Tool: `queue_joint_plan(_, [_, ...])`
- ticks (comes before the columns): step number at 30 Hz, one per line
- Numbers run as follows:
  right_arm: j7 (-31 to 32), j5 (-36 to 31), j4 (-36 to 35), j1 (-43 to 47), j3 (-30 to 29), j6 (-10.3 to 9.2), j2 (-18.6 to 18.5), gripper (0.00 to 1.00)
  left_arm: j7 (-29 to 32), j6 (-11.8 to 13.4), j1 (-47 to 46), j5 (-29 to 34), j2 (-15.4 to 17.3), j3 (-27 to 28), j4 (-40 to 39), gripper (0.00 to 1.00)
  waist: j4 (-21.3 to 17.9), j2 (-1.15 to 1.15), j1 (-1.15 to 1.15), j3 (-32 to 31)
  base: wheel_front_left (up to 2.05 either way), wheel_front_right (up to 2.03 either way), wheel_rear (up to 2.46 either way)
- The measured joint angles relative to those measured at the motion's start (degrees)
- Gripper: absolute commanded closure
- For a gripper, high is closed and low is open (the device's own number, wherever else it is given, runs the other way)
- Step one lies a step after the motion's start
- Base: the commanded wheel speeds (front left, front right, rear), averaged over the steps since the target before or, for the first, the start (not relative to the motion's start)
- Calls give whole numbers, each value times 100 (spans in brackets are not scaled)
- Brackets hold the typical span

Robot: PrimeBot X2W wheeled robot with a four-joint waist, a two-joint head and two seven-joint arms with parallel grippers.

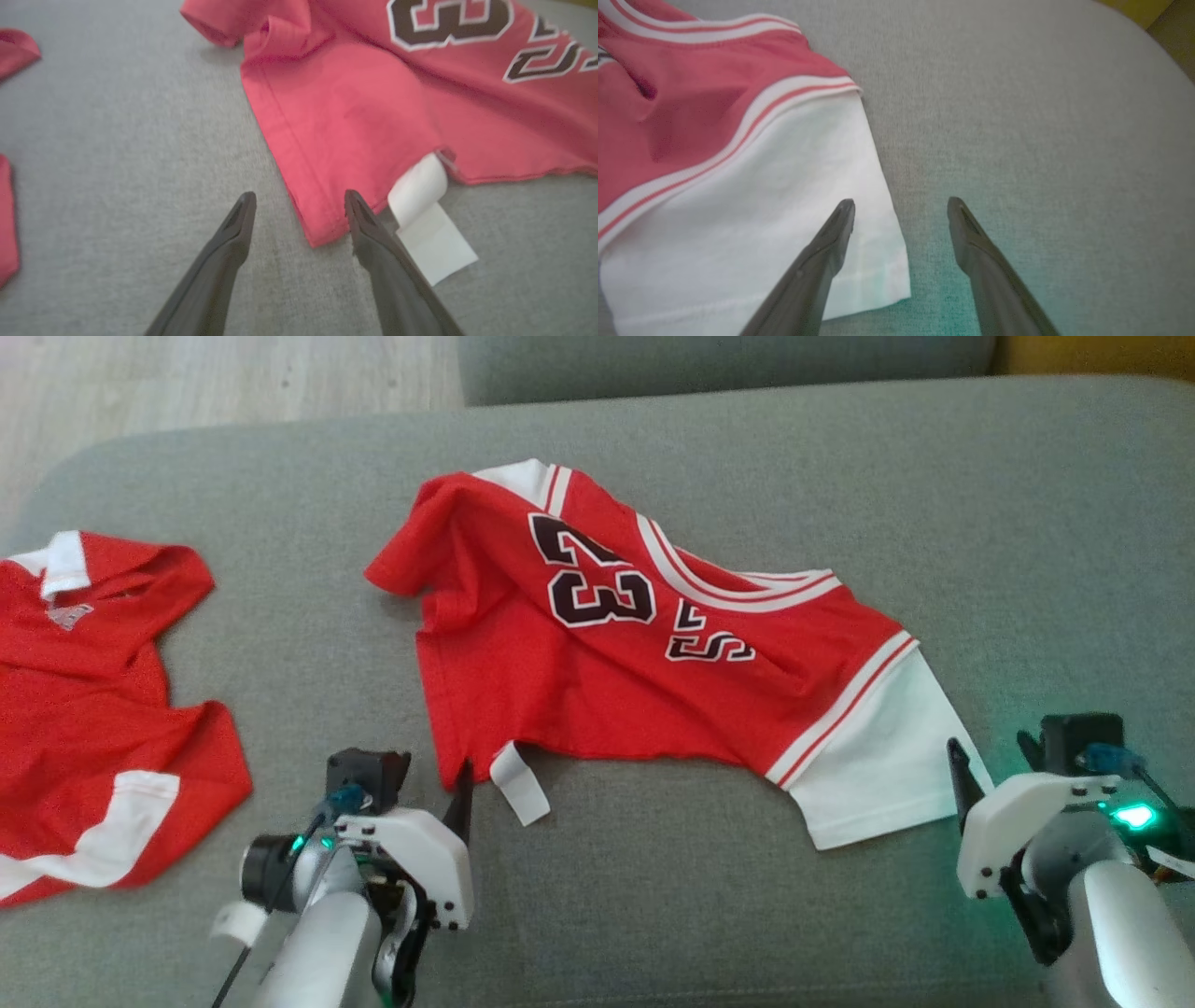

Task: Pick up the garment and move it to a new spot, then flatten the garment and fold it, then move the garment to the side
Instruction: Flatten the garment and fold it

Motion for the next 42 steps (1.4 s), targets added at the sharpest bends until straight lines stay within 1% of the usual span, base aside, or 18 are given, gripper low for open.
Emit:
queue_joint_plan(3, [350, 99, 78, -23, 97, 0, -53, 0, 169, 53, -130, -218, -11, -148, 338, 0, -37, 0, 0, 133, 0, 0, 0])
queue_joint_plan(5, [476, 185, 77, -23, 160, 0, -57, 0, 169, 130, -174, -343, -27, -179, 446, 0, -63, 0, 0, 192, 0, 0, 0])
queue_joint_plan(8, [610, 321, 46, -23, 260, 0, -135, 0, 169, 232, -404, -367, -34, -227, 597, 0, -91, 0, 0, 274, 0, 0, 0])
queue_joint_plan(11, [687, 439, -41, -22, 328, 0, -196, 0, 167, 221, -650, -560, -34, -327, 762, 0, -127, 0, 0, 335, 0, 0, 0])
queue_joint_plan(17, [800, 564, -91, -10, 383, 0, -219, 0, 202, 215, -719, -875, -30, -459, 828, 0, -143, 0, 0, 325, 0, 0, 0])
queue_joint_plan(18, [818, 587, -99, 1, 407, 0, -227, 0, 229, 214, -739, -900, -24, -517, 840, 18, -142, 0, 0, 316, 0, 0, 0])
queue_joint_plan(19, [840, 611, -104, 18, 427, 0, -233, 0, 268, 209, -764, -916, -25, -553, 859, 49, -142, 0, 0, 307, 0, 0, 0])
queue_joint_plan(20, [843, 635, -112, 46, 447, 0, -235, 0, 291, 187, -779, -942, -26, -580, 866, 60, -142, 0, 0, 299, 0, 0, 0])
queue_joint_plan(22, [873, 693, -113, 89, 471, 0, -235, 0, 322, 164, -779, -953, -29, -682, 887, 92, -145, 0, 0, 283, 0, 0, 0])
queue_joint_plan(23, [909, 730, -115, 86, 472, 0, -235, 0, 322, 156, -779, -953, -35, -719, 894, 100, -145, 0, 0, 278, 0, 0, 0])
queue_joint_plan(27, [1080, 834, -112, 82, 541, 0, -238, 0, 389, 76, -795, -1020, -31, -762, 929, 100, -147, 0, 0, 246, 0, 0, 0])
queue_joint_plan(28, [1088, 914, -108, 83, 560, 0, -241, 100, 391, 75, -795, -1045, -31, -782, 934, 100, -148, 0, 0, 236, 0, 0, 0])
queue_joint_plan(33, [1087, 1505, -130, 91, 728, 0, -268, 100, 422, 67, -769, -1154, -24, -843, 896, 100, -126, 0, 0, 155, 0, 0, 0])
queue_joint_plan(35, [1043, 1786, -275, 125, 715, 0, -268, 100, 466, 59, -693, -1218, 22, -837, 758, 100, -120, 0, 0, 101, 0, 0, 0])
queue_joint_plan(38, [946, 2302, -742, 264, 600, 0, -234, 100, 521, -33, -382, -1391, 103, -735, 229, 100, -104, 0, 0, -5, 0, 0, 0])
queue_joint_plan(40, [943, 2666, -1205, 388, 439, 0, -189, 100, 591, -33, -117, -1545, 249, -648, -334, 100, -94, 0, 0, -90, 0, 0, 0])
queue_joint_plan(41, [943, 2666, -1205, 388, 439, 0, -189, 100, 591, -33, -117, -1545, 249, -648, -334, 100, -94, 0, 0, -90, 0, 0, 0])
queue_joint_plan(42, [954, 2860, -1478, 461, 333, 0, -180, 100, 646, -32, 23, -1631, 331, -560, -683, 100, -89, 0, 0, -134, 0, 0, 0])
